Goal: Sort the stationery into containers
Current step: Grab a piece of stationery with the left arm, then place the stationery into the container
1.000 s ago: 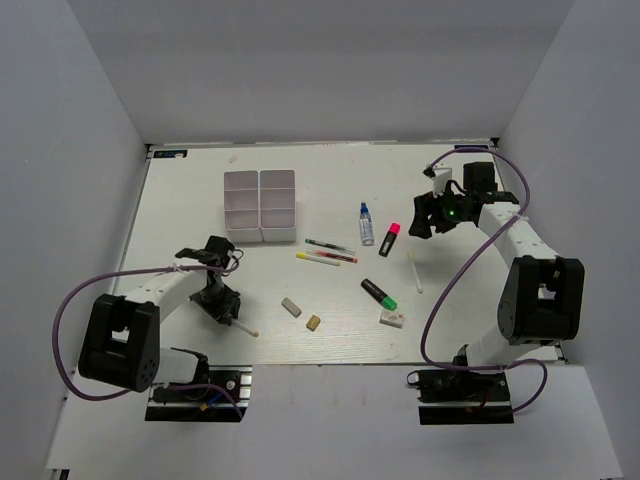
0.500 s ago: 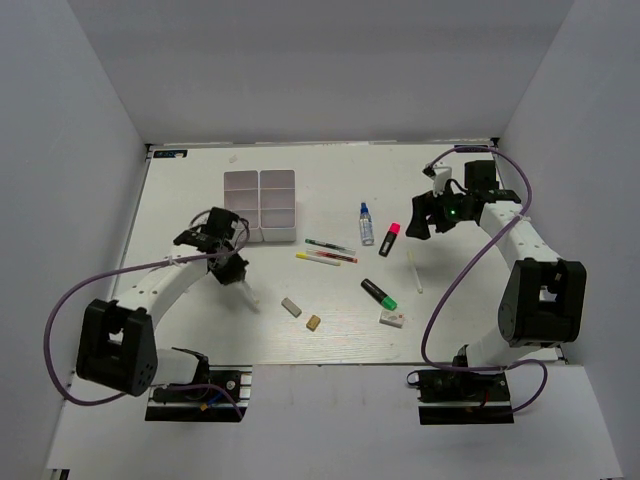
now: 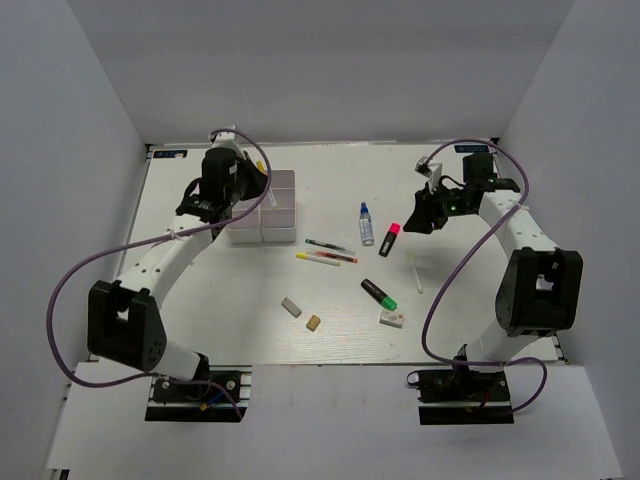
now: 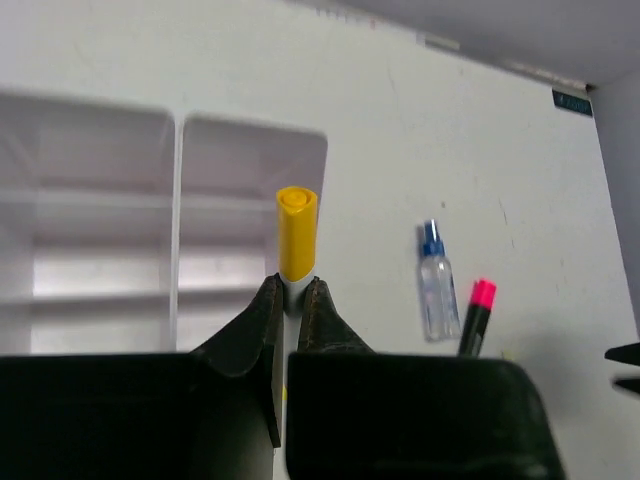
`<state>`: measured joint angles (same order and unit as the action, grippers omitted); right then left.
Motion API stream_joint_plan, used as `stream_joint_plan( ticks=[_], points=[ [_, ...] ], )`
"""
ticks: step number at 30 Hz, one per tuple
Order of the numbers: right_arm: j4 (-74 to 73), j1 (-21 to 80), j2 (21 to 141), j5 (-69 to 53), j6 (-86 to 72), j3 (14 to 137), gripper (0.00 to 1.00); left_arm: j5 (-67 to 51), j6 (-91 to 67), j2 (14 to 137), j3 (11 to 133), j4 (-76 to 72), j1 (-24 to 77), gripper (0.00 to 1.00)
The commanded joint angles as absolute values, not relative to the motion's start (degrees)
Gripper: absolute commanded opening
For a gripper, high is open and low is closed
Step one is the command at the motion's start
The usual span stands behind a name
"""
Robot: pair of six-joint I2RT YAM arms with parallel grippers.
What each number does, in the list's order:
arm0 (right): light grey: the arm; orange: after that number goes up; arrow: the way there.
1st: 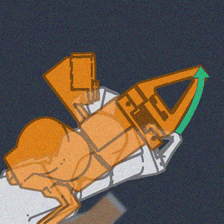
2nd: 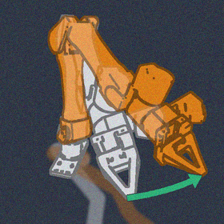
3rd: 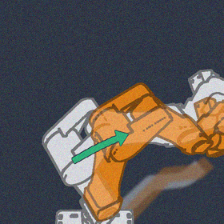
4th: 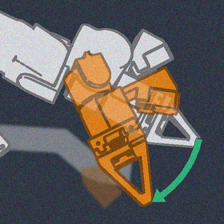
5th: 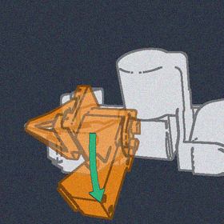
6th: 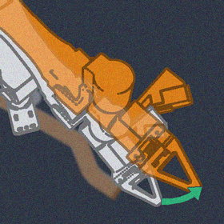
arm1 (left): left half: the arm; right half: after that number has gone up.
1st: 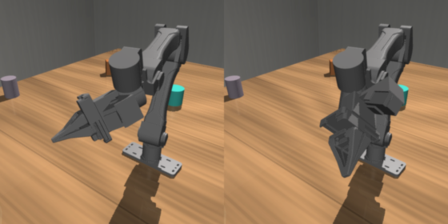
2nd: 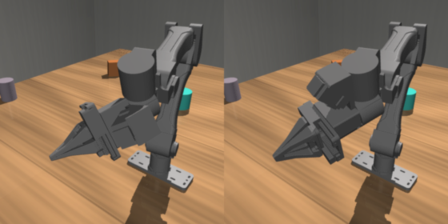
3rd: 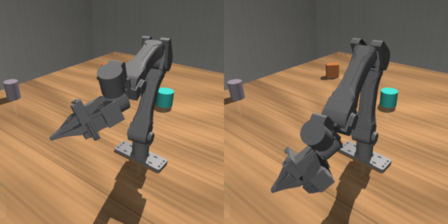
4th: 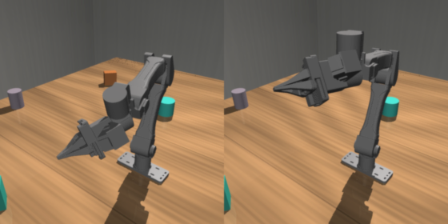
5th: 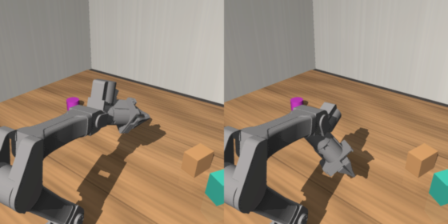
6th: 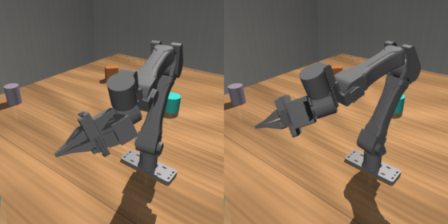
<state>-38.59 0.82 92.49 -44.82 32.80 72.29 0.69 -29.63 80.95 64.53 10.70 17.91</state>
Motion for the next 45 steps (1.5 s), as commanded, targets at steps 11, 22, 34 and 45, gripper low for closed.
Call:
stream_joint_plan(
  ticks=[11, 22, 34, 45],
  points=[
    [-29.71, 1.32, 89.47, -47.72, 34.19, 70.66, 0.81, 14.06, -15.82, 90.18, 74.19, -2.72, 16.44, 0.0],
    [-31.46, 1.49, 92.19, -49.74, 34.63, 72.51, 0.34, 21.53, -17.4, 93.33, 71.71, -6.15, 14.68, 0.0],
    [-32.78, 2.28, 92.11, -50.63, 35.69, 73.74, 0.52, 24.52, -17.31, 99.05, 73.39, -3.78, 14.15, 0.39],
    [-35.41, 5.88, 93.25, -54.56, 40.07, 74.53, 0.7, 21.97, -19.07, 88.43, 69.62, -4.3, 15.2, 0.8]
  ],
)
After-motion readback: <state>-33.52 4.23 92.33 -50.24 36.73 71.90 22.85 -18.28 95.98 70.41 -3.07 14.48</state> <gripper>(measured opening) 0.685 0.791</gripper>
